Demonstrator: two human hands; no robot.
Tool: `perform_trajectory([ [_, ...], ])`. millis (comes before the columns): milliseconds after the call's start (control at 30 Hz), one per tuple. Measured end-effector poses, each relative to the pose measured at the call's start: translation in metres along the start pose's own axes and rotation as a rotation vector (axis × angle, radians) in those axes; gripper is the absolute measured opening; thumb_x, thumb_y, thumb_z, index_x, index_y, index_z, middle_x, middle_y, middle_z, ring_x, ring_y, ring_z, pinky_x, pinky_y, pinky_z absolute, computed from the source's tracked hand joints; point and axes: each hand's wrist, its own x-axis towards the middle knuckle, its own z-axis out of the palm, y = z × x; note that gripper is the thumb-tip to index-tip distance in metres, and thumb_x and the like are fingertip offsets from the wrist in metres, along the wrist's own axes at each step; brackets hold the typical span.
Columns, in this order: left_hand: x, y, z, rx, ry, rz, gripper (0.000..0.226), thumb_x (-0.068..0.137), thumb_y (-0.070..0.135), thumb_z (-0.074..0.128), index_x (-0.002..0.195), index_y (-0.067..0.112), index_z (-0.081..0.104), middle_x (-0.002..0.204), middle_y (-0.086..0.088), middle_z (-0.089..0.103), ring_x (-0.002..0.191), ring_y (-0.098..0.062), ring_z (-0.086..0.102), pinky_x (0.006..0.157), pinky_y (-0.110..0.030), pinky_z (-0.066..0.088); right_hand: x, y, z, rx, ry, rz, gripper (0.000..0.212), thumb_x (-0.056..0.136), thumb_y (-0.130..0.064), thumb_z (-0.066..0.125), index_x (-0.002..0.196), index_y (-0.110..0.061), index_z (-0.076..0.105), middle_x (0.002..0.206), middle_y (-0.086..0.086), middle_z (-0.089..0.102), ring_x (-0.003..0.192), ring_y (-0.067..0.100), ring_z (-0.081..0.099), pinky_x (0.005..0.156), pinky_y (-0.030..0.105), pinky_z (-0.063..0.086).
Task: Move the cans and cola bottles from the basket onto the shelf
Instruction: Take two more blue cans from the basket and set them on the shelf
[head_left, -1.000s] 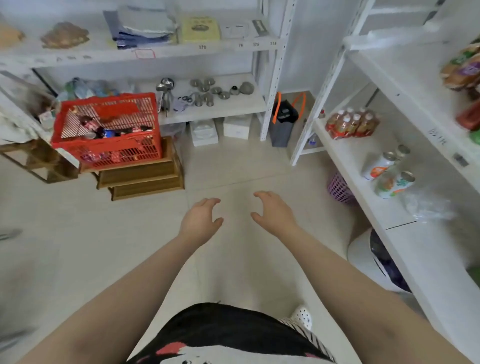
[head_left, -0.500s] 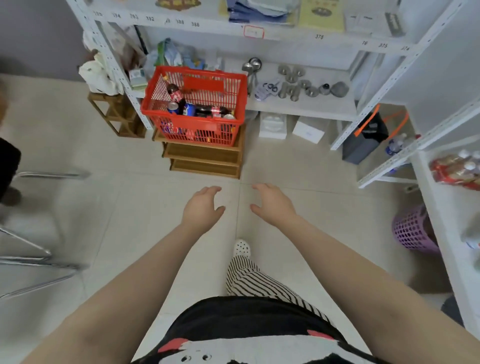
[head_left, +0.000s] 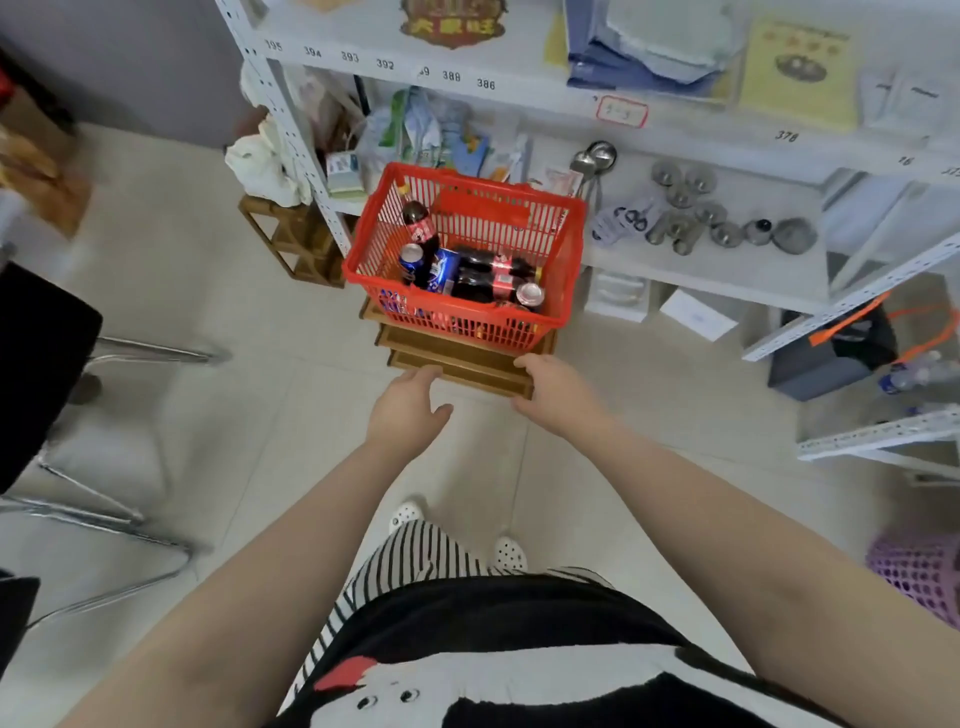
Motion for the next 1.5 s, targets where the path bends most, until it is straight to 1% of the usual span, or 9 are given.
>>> perform_trajectory([
  [233, 0.116, -0.023, -0.045, -0.003, -0.046, 0.071, 0.053, 0.084, 0.025, 0.065, 0.134, 0.015, 0.05, 0.133, -0.006, 0.056, 0.12, -0.027, 0.054, 0.095, -0.039, 0.046, 0.104, -0.019, -0.02, 0.018, 0.019, 0.083, 0.058, 0.081, -0.035, 0.066, 0.134, -0.017, 0.049, 0.129, 0.008, 0.055, 0.118, 0.028, 0.054, 0.096, 0.043, 0.048],
  [467, 0.237, -0.054, -0.099, -0.029, -0.109, 0.022, 0.053, 0.083, 0.026, 0.065, 0.133, 0.017, 0.051, 0.131, -0.005, 0.057, 0.117, -0.025, 0.055, 0.096, -0.036, 0.044, 0.193, -0.044, -0.035, 0.253, 0.056, 0.283, 0.059, 0.082, -0.036, 0.066, 0.135, -0.018, 0.048, 0.126, 0.005, 0.06, 0.117, 0.023, 0.058, 0.094, 0.041, 0.049],
  [600, 0.297, -0.067, -0.105, -0.023, -0.168, 0.016, 0.048, 0.081, 0.025, 0.066, 0.127, 0.015, 0.056, 0.122, -0.006, 0.062, 0.11, -0.024, 0.057, 0.082, -0.028, 0.04, 0.24, -0.05, -0.035, 0.419, 0.054, 0.378, 0.059, 0.084, -0.034, 0.069, 0.135, -0.014, 0.048, 0.125, 0.01, 0.06, 0.116, 0.023, 0.057, 0.093, 0.037, 0.048],
  [733, 0.348, -0.075, -0.091, -0.074, -0.203, -0.066, 0.053, 0.08, 0.025, 0.069, 0.129, 0.013, 0.054, 0.125, -0.008, 0.06, 0.107, -0.025, 0.06, 0.081, -0.026, 0.04, 0.292, -0.045, -0.027, 0.493, -0.036, 0.42, 0.061, 0.084, -0.035, 0.069, 0.136, -0.012, 0.046, 0.128, 0.01, 0.057, 0.114, 0.026, 0.057, 0.096, 0.042, 0.048],
  [833, 0.384, -0.089, -0.068, -0.099, -0.212, -0.116, 0.057, 0.075, 0.03, 0.07, 0.128, 0.016, 0.052, 0.126, -0.008, 0.059, 0.109, -0.027, 0.06, 0.085, -0.033, 0.046, 0.336, -0.033, -0.013, 0.518, -0.086, 0.445, 0.061, 0.084, -0.038, 0.068, 0.136, -0.013, 0.046, 0.128, 0.009, 0.058, 0.114, 0.026, 0.057, 0.096, 0.042, 0.047],
  [967, 0.425, -0.107, -0.032, -0.105, -0.191, -0.179, 0.068, 0.074, 0.019, 0.074, 0.135, 0.009, 0.045, 0.133, -0.016, 0.051, 0.124, -0.032, 0.047, 0.1, -0.035, 0.036, 0.39, -0.012, 0.015, 0.525, -0.146, 0.468, 0.063, 0.083, -0.041, 0.069, 0.135, -0.013, 0.047, 0.127, 0.009, 0.059, 0.115, 0.026, 0.057, 0.094, 0.038, 0.047],
  [1133, 0.469, -0.129, 0.012, -0.059, -0.192, -0.194, 0.075, 0.075, 0.018, 0.077, 0.138, 0.004, 0.039, 0.138, -0.019, 0.044, 0.127, -0.034, 0.043, 0.103, -0.038, 0.035, 0.438, 0.004, 0.057, 0.597, -0.191, 0.54, 0.069, 0.083, -0.039, 0.071, 0.138, -0.009, 0.042, 0.132, 0.014, 0.056, 0.119, 0.029, 0.055, 0.095, 0.036, 0.043],
  [1367, 0.493, -0.155, 0.051, 0.027, -0.18, -0.166, 0.081, 0.071, 0.009, 0.077, 0.14, 0.006, 0.035, 0.142, -0.018, 0.04, 0.128, -0.036, 0.043, 0.108, -0.044, 0.037, 0.472, 0.009, 0.113, 0.669, -0.162, 0.597, 0.069, 0.079, -0.035, 0.075, 0.134, -0.006, 0.045, 0.13, 0.011, 0.058, 0.12, 0.028, 0.055, 0.099, 0.038, 0.044],
  [1500, 0.501, -0.159, 0.06, -0.039, -0.144, -0.2, 0.08, 0.072, 0.005, 0.077, 0.141, 0.006, 0.035, 0.14, -0.015, 0.046, 0.129, -0.031, 0.044, 0.104, -0.031, 0.034, 0.483, 0.01, 0.136, 0.741, -0.061, 0.632, 0.063, 0.071, -0.038, 0.079, 0.124, -0.014, 0.053, 0.12, 0.007, 0.066, 0.111, 0.025, 0.062, 0.097, 0.045, 0.049],
])
